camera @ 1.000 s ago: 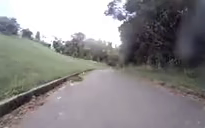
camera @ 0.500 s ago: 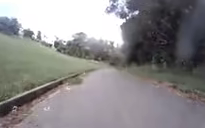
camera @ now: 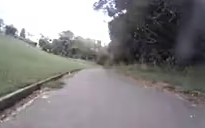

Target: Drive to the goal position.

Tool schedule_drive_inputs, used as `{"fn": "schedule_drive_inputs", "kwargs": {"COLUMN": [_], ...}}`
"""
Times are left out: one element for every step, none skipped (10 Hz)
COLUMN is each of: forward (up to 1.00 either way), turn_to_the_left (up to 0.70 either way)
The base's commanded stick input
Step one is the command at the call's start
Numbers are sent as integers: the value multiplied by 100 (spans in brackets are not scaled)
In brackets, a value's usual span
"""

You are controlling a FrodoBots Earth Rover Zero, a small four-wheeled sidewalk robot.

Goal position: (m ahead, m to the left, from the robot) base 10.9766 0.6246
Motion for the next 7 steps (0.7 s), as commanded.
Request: {"fn": "schedule_drive_inputs", "kwargs": {"forward": [100,100,100,100,100,100,100], "turn_to_the_left": [0,0,0,0,0,0,0]}}
